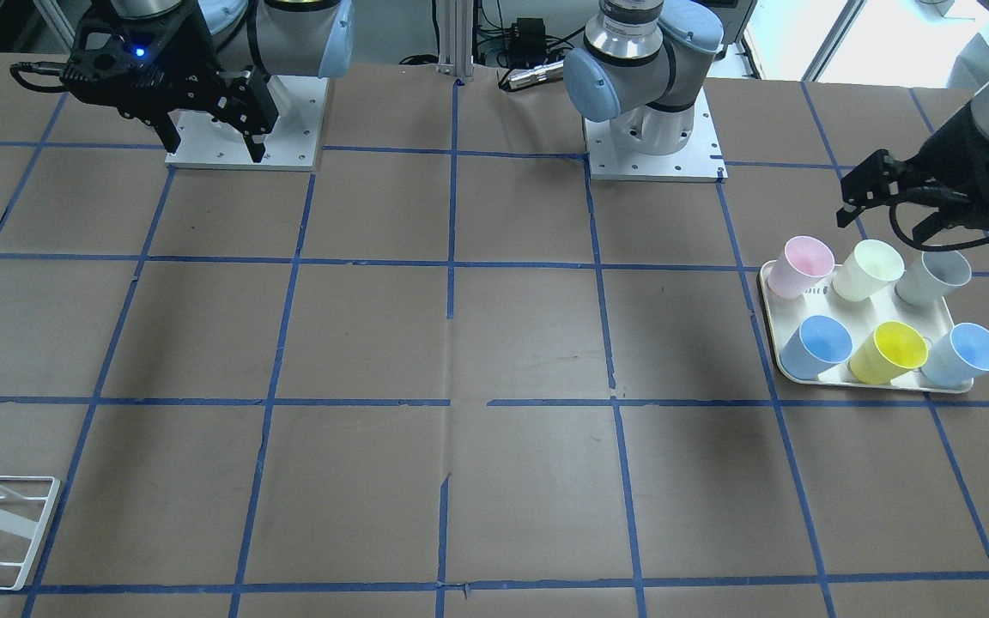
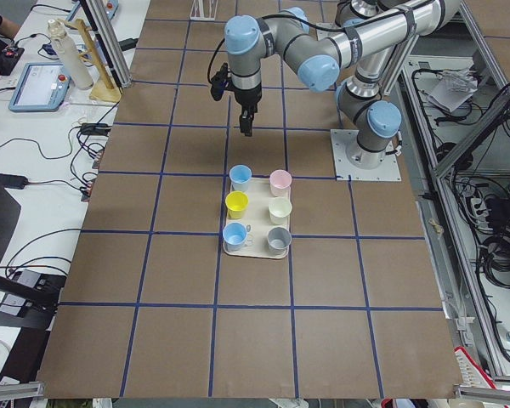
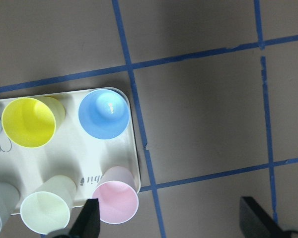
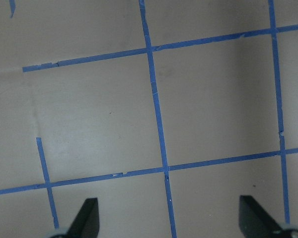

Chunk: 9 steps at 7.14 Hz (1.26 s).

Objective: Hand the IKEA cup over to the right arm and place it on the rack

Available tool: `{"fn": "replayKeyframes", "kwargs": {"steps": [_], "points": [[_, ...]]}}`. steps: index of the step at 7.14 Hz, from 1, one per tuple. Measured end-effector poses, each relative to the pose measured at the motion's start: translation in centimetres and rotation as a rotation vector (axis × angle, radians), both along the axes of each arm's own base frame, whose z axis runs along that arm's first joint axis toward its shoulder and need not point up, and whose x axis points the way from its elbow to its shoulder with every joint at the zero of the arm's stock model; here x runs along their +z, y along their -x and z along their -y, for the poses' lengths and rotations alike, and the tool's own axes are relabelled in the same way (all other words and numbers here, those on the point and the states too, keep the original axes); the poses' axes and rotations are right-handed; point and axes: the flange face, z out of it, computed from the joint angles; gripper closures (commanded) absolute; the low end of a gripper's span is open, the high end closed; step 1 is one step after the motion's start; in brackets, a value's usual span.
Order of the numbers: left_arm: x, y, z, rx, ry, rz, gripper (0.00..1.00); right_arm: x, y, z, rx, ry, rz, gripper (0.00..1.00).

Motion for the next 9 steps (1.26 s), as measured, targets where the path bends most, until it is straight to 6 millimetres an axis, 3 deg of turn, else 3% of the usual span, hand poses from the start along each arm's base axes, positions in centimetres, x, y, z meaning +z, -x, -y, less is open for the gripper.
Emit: {"fn": "replayKeyframes", "kwargs": {"steps": [2,4,7,9], "points": [[-3.1,-6.0,0.3,-0.072,0.051,0.027,0.0,0.1,-1.2,-0.4,0.01,-0.011,0.114,0.0],[-6.8,-11.0,-1.6,-0.13,0.043,0.002,0.0,0.2,-3.4,-0.1,0.021,-0.017,0.326,0.0],[-12.4,-14.5,-3.8,-0.239,0.077,0.035,0.0,1.0,-6.5,0.4,0.015,-0.033,0.728,0.0],[-15.0,-15.7,-5.2,-0.28,0.082,0.04,0.0,0.0,-7.8,0.4,-0.006,-0.062,0.976,0.0]]}}
